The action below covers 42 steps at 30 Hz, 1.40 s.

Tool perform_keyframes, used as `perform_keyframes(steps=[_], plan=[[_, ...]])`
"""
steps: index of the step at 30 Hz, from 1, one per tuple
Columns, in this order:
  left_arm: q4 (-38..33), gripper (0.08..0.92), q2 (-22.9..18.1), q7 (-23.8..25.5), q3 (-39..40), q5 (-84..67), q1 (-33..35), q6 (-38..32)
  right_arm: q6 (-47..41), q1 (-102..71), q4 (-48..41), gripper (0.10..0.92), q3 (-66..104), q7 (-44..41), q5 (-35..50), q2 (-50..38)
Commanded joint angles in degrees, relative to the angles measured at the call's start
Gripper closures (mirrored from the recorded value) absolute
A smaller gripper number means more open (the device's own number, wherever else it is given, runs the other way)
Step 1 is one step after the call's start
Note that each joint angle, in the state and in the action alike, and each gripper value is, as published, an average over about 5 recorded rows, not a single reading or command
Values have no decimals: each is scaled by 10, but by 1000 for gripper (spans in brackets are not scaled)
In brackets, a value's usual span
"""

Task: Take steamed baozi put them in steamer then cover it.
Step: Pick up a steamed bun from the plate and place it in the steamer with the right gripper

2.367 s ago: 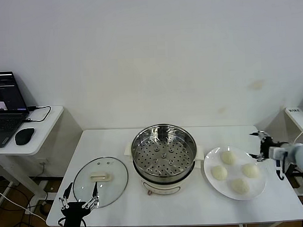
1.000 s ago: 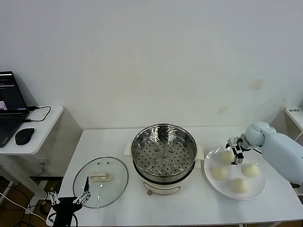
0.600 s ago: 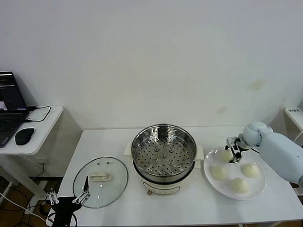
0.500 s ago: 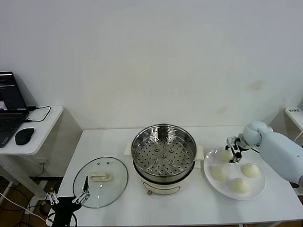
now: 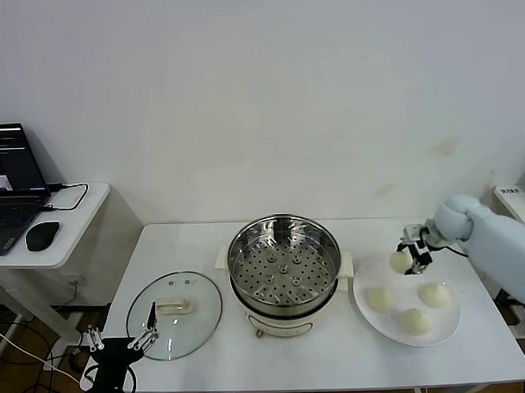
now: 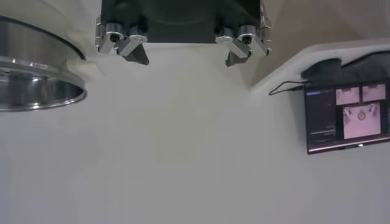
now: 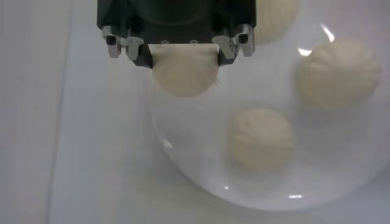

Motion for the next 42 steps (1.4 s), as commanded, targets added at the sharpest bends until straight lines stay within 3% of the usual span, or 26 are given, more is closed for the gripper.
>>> perform_keyframes(steps=[1,8,18,28,42], plan=[[-2,177,4,1,2,-2,-1,0,-19,196,85,364,-161,-23,116,-37],[-2,177,11,2,-4,-11,-4,1,-14,335,96,364,-243,-14,202,72],[-1,177,15,4,-30,-27,-8,2,43,334,76,364,-261,58,228,262],[-3,177,15,4,-52,-36,-15,3,180,282,0,364,-315,108,80,394],[-2,177,3,3,-50,-33,-18,6,307,202,-49,355,-301,164,-86,370]])
